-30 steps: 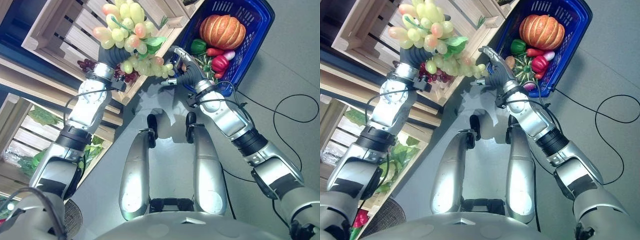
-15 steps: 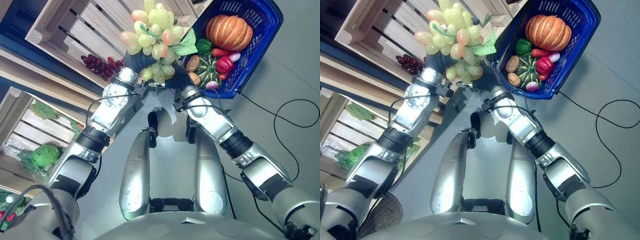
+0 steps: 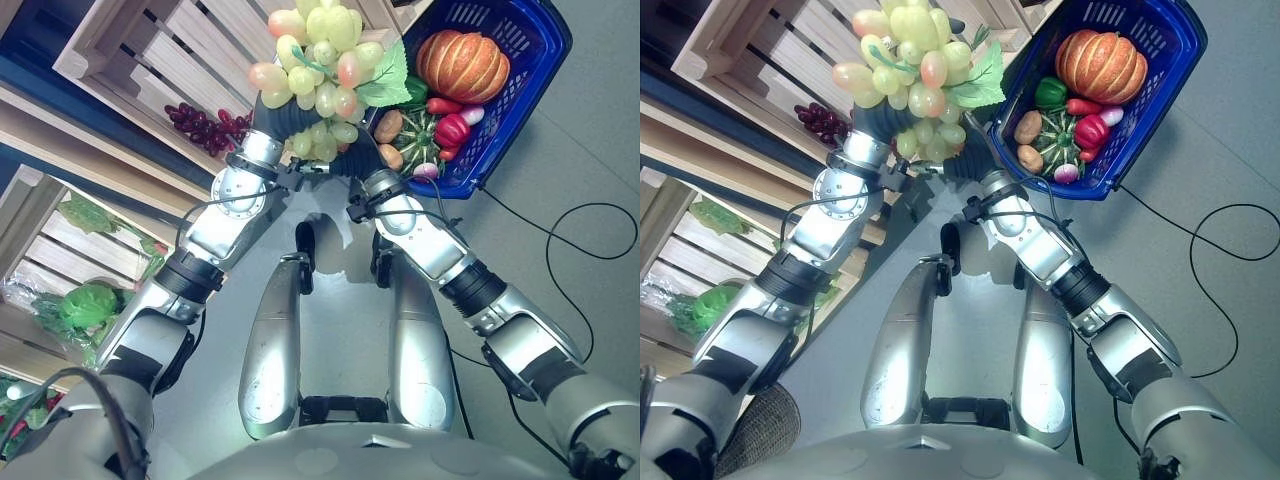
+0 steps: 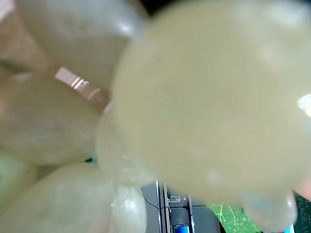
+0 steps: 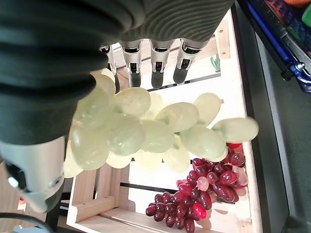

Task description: Pick up fruits and vegetables into the basket

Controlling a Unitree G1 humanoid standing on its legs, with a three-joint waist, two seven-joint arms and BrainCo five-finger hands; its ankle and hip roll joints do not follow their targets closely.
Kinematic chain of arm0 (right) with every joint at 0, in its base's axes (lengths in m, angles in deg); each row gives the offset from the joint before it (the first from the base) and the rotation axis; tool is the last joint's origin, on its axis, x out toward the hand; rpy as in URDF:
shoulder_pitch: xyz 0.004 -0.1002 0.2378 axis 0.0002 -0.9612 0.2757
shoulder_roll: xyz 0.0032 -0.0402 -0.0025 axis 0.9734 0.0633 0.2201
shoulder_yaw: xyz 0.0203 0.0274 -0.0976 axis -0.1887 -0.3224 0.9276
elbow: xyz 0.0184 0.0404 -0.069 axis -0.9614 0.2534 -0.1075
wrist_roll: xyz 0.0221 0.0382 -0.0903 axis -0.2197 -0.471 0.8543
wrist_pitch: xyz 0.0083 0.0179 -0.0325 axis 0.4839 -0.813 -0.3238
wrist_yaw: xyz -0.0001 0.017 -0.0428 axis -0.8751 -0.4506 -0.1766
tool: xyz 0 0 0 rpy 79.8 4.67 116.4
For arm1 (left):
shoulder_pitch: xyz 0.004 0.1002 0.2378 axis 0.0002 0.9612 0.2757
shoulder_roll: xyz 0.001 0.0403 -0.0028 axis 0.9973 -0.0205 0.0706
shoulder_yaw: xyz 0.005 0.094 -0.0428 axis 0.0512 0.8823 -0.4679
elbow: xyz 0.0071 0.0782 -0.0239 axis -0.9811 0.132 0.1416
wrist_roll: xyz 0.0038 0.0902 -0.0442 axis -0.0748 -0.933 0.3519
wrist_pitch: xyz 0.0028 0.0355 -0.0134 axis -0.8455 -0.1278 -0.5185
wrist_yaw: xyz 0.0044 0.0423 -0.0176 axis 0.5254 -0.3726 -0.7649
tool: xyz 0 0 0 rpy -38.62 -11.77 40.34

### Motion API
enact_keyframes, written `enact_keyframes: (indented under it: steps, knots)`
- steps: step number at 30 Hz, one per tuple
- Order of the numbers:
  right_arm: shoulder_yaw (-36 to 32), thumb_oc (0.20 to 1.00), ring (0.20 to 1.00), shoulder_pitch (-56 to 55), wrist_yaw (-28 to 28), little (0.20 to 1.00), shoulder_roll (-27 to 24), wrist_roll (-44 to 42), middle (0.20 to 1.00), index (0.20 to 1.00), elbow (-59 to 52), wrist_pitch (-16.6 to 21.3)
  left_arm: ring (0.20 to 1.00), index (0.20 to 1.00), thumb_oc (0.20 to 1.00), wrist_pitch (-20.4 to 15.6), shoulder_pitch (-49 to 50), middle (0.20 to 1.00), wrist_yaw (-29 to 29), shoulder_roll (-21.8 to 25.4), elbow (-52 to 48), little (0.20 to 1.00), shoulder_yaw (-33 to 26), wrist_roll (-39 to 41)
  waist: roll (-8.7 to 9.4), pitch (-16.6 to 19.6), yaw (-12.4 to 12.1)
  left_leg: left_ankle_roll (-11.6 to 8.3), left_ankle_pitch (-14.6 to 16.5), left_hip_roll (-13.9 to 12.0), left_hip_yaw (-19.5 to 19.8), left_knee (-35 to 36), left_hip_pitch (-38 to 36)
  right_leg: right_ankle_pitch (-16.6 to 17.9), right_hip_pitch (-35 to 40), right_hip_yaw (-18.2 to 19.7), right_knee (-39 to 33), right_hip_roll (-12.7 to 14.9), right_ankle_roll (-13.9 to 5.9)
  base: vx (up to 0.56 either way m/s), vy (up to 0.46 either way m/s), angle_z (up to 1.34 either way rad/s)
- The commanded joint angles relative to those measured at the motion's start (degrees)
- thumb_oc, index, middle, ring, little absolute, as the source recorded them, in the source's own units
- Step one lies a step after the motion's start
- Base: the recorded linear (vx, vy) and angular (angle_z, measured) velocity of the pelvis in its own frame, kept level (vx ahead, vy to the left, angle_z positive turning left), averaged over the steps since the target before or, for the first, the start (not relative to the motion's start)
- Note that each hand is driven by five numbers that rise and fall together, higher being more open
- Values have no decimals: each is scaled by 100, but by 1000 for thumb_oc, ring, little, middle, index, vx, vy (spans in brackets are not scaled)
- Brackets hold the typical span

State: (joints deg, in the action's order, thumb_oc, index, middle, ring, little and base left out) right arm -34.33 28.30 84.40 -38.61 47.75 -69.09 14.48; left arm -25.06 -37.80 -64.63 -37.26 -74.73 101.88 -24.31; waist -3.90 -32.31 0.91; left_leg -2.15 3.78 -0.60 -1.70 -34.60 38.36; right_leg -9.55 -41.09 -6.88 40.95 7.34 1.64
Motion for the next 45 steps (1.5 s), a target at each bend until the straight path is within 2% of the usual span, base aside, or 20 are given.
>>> enact_keyframes:
  steps: [1,4,8,13,14,15,22,26,35,39,40,41,42,43,44,45]
  knots:
    - [72,1000,1000,510,44,1000,206,170,1000,1000,-494,343,200,200,200,-332,-322,200,-383,-110,-597,200,67,-264,69,252,-27,480,651,481,-462,227,-338,-32,349,-156,-428,-143,-258,-10,-11,6]
    - [40,1000,1000,467,-2,1000,194,64,1000,1000,-524,390,200,200,200,-66,-226,200,-347,-153,-547,200,35,49,68,252,-32,481,658,488,-452,221,-355,-38,359,-157,-418,-140,-261,-1,-6,3]
    - [15,1000,1000,457,-46,1000,235,67,1000,1000,-467,459,200,200,200,110,-94,200,-241,-254,-501,200,28,363,63,252,-56,476,644,496,-433,244,-362,-34,381,-172,-447,-135,-264,0,0,0]
    - [-26,1000,1000,408,-16,1000,266,22,1000,1000,-523,579,200,200,200,180,114,200,-91,-415,-578,200,70,671,59,252,-75,487,647,522,-406,226,-340,-28,388,-191,-465,-125,-262,0,0,0]
    - [-28,457,457,405,-81,457,285,-38,457,457,-514,641,200,200,200,215,165,200,-54,-475,-608,200,80,768,54,252,-84,492,644,519,-410,241,-333,-27,377,-201,-475,-121,-261,0,0,0]
    - [-40,200,200,391,-82,200,300,-75,200,200,-537,720,200,200,200,223,204,200,-6,-501,-622,200,88,863,54,252,-90,495,644,524,-401,242,-320,-26,368,-207,-476,-120,-264,0,0,0]
    - [-79,200,200,303,-291,200,276,-462,200,200,-606,952,200,200,200,399,466,200,276,-644,-780,200,179,1426,51,252,-129,523,645,553,-369,240,-284,-19,359,-266,-496,-92,-262,-2,-19,5]
    - [-93,200,200,250,-366,200,255,-590,200,200,-596,874,200,200,200,364,558,200,379,-649,-820,200,219,1504,60,252,-139,532,652,556,-366,223,-263,-9,348,-282,-498,-82,-260,0,-19,6]
    - [-48,200,200,159,-450,200,293,-719,200,200,-262,419,200,200,200,139,583,200,534,-670,-923,200,307,1570,56,252,-137,561,628,536,-389,264,-241,7,293,-300,-482,-76,-239,1,-3,1]
    - [-13,200,200,165,-647,200,347,-856,200,200,-171,369,200,200,200,181,521,200,671,-707,-923,200,380,1633,56,252,-126,568,617,524,-399,293,-248,13,285,-304,-485,-73,-236,0,0,0]
    - [-16,200,200,164,-728,200,363,-929,200,200,-171,390,200,200,200,334,499,200,790,-711,-921,200,402,1685,54,252,-121,568,613,520,-403,297,-243,15,278,-305,-484,-70,-237,71,3,0]
    - [-7,200,200,127,-801,200,391,-1031,200,200,-175,422,470,470,470,643,495,470,939,-731,-903,470,473,1626,56,252,-115,545,786,523,-375,245,-359,-149,378,-263,-404,-73,-298,66,0,0]
    - [-20,200,200,142,-880,200,382,-1152,200,200,-205,442,1000,1000,1000,811,476,1000,985,-721,-900,1000,533,1563,53,252,-106,539,782,512,-386,255,-360,-146,378,-267,-412,-69,-303,67,0,0]
    - [-47,200,200,146,-983,200,395,-1262,200,200,-217,487,1000,1000,1000,966,446,1000,1267,-719,-865,1000,590,1561,50,252,-90,541,780,509,-392,258,-372,-139,381,-266,-409,-67,-309,-81,0,0]
    - [-63,200,200,198,-1017,200,381,-1307,200,200,-233,528,1000,1000,1000,1056,390,1000,1391,-700,-864,1000,604,1509,50,252,-83,562,606,495,-435,320,-263,24,281,-314,-488,-55,-261,0,0,0]
    - [-73,200,200,167,-1104,200,369,-1408,200,200,-269,607,1000,1000,1000,1244,404,1000,1624,-682,-854,1000,680,1362,47,252,-75,531,784,497,-411,280,-404,-147,398,-274,-413,-61,-317,0,0,0]
